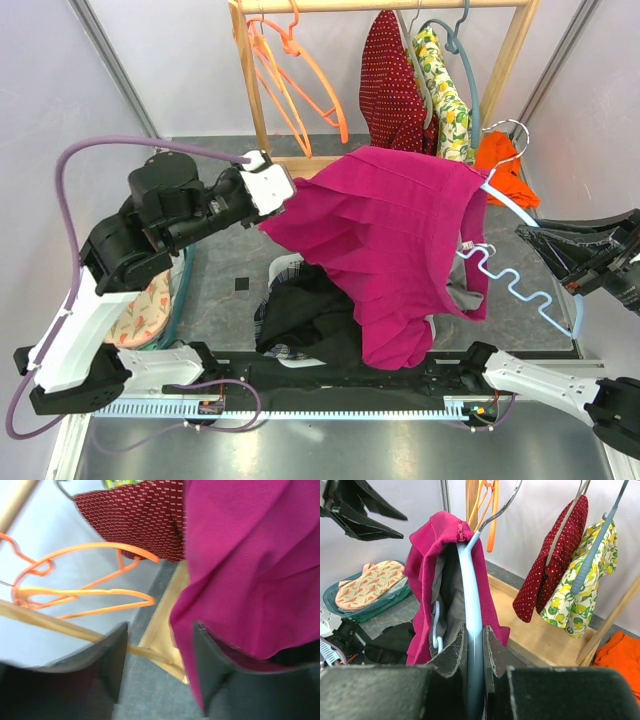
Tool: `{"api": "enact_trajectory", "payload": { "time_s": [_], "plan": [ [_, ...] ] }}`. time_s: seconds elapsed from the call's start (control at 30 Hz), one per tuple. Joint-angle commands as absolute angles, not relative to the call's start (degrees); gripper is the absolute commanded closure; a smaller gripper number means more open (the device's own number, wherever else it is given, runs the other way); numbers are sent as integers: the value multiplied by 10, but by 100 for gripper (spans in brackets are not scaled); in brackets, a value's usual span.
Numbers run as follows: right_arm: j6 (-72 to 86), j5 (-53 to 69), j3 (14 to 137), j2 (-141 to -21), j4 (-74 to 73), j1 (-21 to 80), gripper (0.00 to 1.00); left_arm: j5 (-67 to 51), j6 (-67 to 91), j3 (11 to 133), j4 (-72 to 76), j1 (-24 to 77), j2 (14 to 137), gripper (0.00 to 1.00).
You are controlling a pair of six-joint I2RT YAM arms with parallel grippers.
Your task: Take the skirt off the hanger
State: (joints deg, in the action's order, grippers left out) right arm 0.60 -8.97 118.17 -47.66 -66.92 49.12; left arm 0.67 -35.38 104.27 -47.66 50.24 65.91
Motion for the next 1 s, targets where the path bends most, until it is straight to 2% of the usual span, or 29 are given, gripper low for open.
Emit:
{"api": "enact_trajectory", "payload": {
  "time_s": [0.0,0.07,0.1,0.17,0.2,0.27,0.3,0.33,0.37,0.4,0.43,0.47,0.73,0.87,0.97],
  "plan": [
    [17,-98,1193,-476,-556,490,100,-58,-311,1027,-491,499,684,57],
    [19,-95,1194,-476,-553,490,100,-87,-291,1037,-503,498,697,52],
    [20,-92,1196,-476,-554,490,100,-98,-284,1040,-507,498,700,32],
    [21,-91,1198,-477,-552,490,100,-129,-258,1036,-518,498,701,19],
    [21,-90,1197,-477,-553,490,100,-139,-251,1033,-521,498,699,10],
    [19,-89,1195,-477,-552,490,100,-142,-238,1018,-523,499,695,1],
    [20,-89,1195,-478,-551,490,100,-136,-236,1013,-520,499,693,2],
    [20,-88,1194,-478,-551,490,100,-127,-242,1005,-519,498,692,10],
    [21,-87,1194,-479,-550,490,100,-130,-250,1005,-519,495,693,24],
    [21,-85,1194,-479,-550,490,100,-135,-256,1005,-519,494,692,71],
    [20,-85,1194,-479,-549,490,100,-134,-259,1012,-515,493,693,92],
    [20,-86,1193,-479,-550,490,100,-126,-260,1018,-512,490,694,98],
    [25,-88,1204,-480,-563,490,100,-21,-308,1124,-436,430,721,98],
    [29,-88,1220,-480,-584,490,100,-2,-267,1199,-378,269,770,98],
    [29,-91,1225,-481,-608,490,100,31,-212,1277,-389,194,810,98]
  ]
}}
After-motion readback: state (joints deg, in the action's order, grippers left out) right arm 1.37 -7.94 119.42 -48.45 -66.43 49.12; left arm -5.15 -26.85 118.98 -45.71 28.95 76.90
